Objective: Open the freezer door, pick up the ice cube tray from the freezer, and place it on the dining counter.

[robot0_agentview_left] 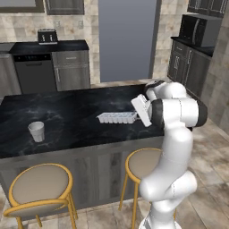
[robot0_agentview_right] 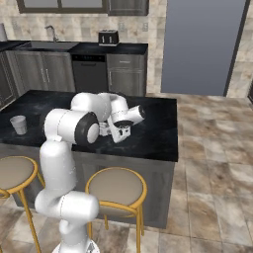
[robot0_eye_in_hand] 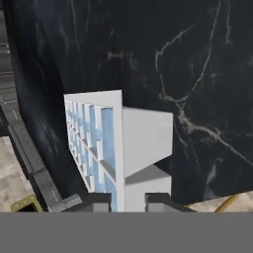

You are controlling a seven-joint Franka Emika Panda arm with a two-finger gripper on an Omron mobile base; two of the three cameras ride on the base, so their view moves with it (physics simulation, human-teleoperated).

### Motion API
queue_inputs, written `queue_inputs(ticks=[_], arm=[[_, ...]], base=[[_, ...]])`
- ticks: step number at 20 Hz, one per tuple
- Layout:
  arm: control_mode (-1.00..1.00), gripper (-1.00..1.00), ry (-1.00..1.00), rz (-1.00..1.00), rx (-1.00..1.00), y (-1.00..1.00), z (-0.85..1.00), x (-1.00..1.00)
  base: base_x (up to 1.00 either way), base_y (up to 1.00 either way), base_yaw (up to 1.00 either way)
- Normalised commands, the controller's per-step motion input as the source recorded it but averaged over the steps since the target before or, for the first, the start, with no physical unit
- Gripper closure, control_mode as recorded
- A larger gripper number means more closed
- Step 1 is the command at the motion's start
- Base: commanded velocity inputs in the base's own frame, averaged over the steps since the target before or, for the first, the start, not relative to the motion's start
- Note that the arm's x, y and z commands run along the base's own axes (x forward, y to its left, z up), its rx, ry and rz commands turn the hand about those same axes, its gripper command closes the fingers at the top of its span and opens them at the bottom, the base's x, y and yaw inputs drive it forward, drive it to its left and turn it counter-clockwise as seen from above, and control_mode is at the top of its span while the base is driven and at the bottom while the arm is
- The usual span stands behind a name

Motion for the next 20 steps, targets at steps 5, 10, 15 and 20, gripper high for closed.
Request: queue_inputs(ticks=[5, 10, 15, 20], arm=[[-1.0, 1.0, 0.04, 0.05, 0.0, 0.0, -0.17, 0.23], [-1.0, -1.0, 0.03, 0.03, 0.0, 0.0, 0.0, 0.0], [-1.0, -1.0, 0.0, 0.0, 0.0, 0.0, 0.0, 0.0], [-1.0, -1.0, 0.0, 0.0, 0.0, 0.0, 0.0, 0.0]], base=[[0.0, 0.0, 0.0], [0.0, 0.0, 0.0], [0.0, 0.0, 0.0], [0.0, 0.0, 0.0]])
